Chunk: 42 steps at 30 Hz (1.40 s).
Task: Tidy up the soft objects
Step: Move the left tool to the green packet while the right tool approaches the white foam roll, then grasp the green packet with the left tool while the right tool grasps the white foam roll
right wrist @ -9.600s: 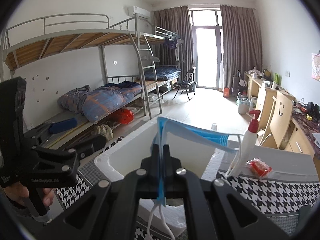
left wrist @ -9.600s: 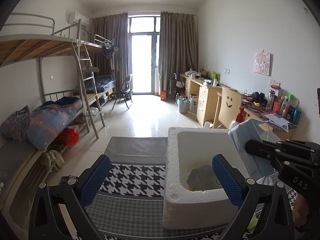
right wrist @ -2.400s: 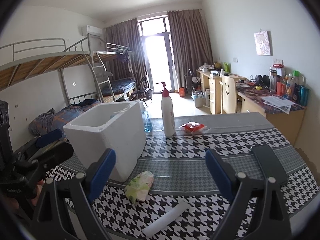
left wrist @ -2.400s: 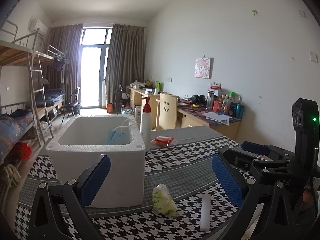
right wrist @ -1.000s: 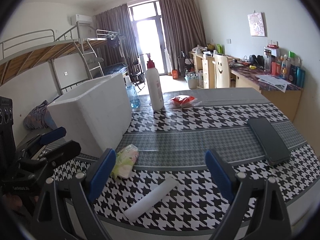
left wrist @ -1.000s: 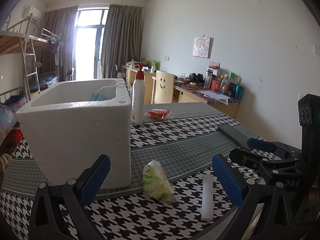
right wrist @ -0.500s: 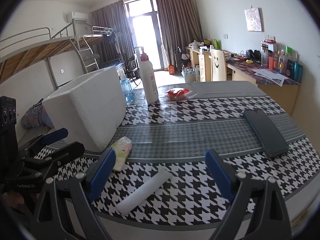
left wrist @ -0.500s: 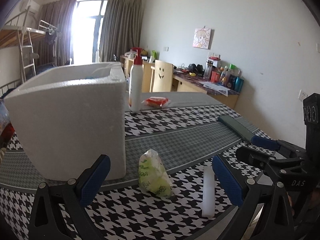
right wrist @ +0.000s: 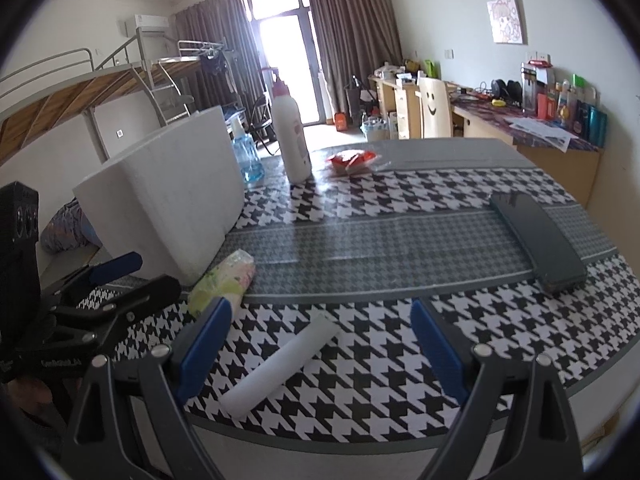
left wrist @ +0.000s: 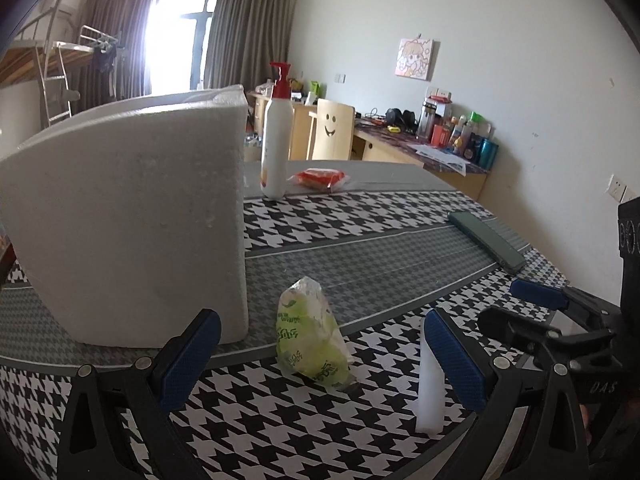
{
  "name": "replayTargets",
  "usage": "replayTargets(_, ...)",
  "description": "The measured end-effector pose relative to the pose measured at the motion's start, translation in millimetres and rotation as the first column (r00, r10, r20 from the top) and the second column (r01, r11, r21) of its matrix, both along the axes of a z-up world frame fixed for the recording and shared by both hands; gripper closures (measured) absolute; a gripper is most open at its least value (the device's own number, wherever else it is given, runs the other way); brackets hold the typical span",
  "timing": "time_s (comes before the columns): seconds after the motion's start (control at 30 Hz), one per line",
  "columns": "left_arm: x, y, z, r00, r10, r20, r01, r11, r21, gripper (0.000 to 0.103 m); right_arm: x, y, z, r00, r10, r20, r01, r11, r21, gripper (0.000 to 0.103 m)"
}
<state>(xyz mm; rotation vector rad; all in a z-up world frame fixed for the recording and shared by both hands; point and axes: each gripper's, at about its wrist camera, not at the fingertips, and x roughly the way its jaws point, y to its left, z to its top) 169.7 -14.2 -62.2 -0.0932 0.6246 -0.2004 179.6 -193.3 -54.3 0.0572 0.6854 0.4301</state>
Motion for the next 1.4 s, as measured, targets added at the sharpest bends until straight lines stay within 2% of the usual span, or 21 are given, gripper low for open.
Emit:
replayTargets(0.23,9,-1,-8,0.998,0.024,-0.05,-0.024,1.0,-0.001,0.001,-3,1,-9,1.0,0.012,-0.025,-0.012,1.0,-0.007,0.01)
replayTargets(1.03,31,-13,-26,0.988,0.065,-0.138,-0.061,0.997,0.037,0.002,0,-1,-25,0.997,0.025,-0.077,-0.025,1.0,0.0,0.01)
replayTargets(1.2,35,-14,-29,0.984,0.075,-0.16,-0.069,0.997,0.046,0.012,0,-1,-26,0.996,0.028,-0.083,-0.028,1.0,0.003,0.01)
replayTargets(1.4,39,-14,-33,0.978,0.078,-0.194,-0.069,0.996,0.054,0.018,-4,4,-30,0.995,0.042,-0.094,-0.042,0.999,0.002,0.01)
